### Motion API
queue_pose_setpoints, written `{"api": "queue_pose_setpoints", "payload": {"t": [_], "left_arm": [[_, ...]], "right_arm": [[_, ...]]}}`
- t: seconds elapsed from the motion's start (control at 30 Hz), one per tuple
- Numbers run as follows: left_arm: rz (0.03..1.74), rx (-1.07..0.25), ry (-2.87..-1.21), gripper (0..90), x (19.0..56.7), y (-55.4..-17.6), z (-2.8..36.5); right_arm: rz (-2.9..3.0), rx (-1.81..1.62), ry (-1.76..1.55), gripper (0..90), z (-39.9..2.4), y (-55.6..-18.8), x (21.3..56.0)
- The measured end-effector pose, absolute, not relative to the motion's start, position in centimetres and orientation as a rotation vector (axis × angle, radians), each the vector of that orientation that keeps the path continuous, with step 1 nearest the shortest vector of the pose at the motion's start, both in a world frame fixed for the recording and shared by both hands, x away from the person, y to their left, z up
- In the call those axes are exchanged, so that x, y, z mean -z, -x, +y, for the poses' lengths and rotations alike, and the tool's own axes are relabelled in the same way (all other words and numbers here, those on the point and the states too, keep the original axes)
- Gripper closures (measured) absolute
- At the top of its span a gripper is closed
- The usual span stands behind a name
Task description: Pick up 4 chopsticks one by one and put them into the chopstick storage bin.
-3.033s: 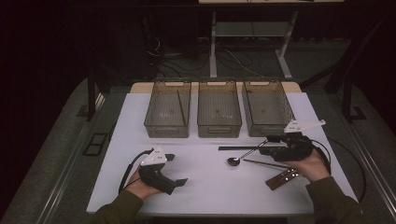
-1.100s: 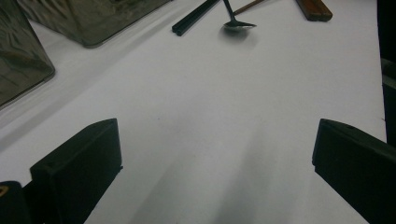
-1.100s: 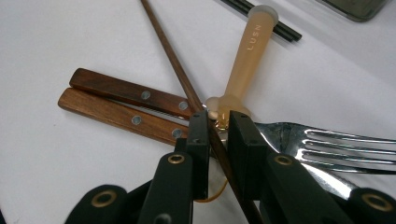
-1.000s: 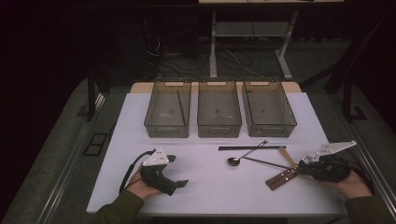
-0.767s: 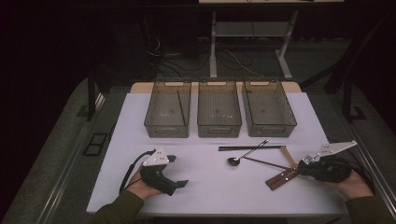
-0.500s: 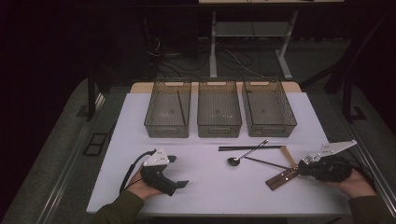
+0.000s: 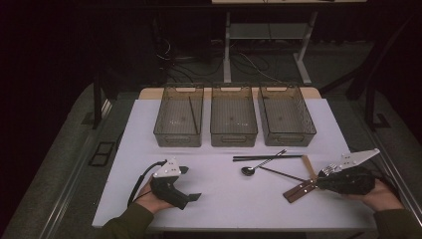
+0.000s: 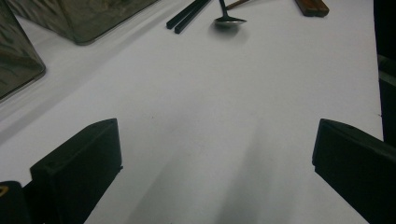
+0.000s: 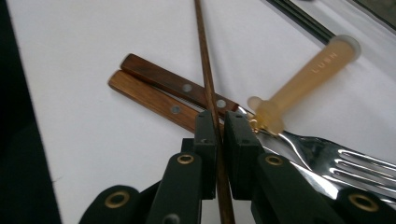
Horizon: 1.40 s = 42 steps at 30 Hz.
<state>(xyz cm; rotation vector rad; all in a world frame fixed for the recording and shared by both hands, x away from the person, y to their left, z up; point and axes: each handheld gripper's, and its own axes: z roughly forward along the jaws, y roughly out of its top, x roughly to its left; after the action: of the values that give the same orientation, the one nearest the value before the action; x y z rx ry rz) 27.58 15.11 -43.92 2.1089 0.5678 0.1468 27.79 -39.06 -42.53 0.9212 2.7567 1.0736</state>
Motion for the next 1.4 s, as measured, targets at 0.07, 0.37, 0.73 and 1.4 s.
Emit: {"api": "queue_pose_setpoints", "payload": {"t": [0.07,0.37,0.73,1.4], "left_arm": [[0.567,-0.147,-2.108,0.4,43.9,-27.6,15.1],[0.567,-0.145,-2.11,0.4,43.9,-27.6,15.1],[0.567,-0.145,-2.109,0.4,44.0,-27.6,15.1],[0.587,-0.14,-2.08,0.3,43.9,-27.5,15.1]], "right_arm": [[2.76,-1.092,-0.918,84.1,-39.0,-27.7,42.4],[2.747,-1.161,-0.893,84.4,-39.0,-27.5,41.6],[2.69,-1.238,-0.872,84.5,-38.7,-27.3,40.5],[2.623,-1.308,-0.876,84.4,-35.0,-28.4,39.6]]}}
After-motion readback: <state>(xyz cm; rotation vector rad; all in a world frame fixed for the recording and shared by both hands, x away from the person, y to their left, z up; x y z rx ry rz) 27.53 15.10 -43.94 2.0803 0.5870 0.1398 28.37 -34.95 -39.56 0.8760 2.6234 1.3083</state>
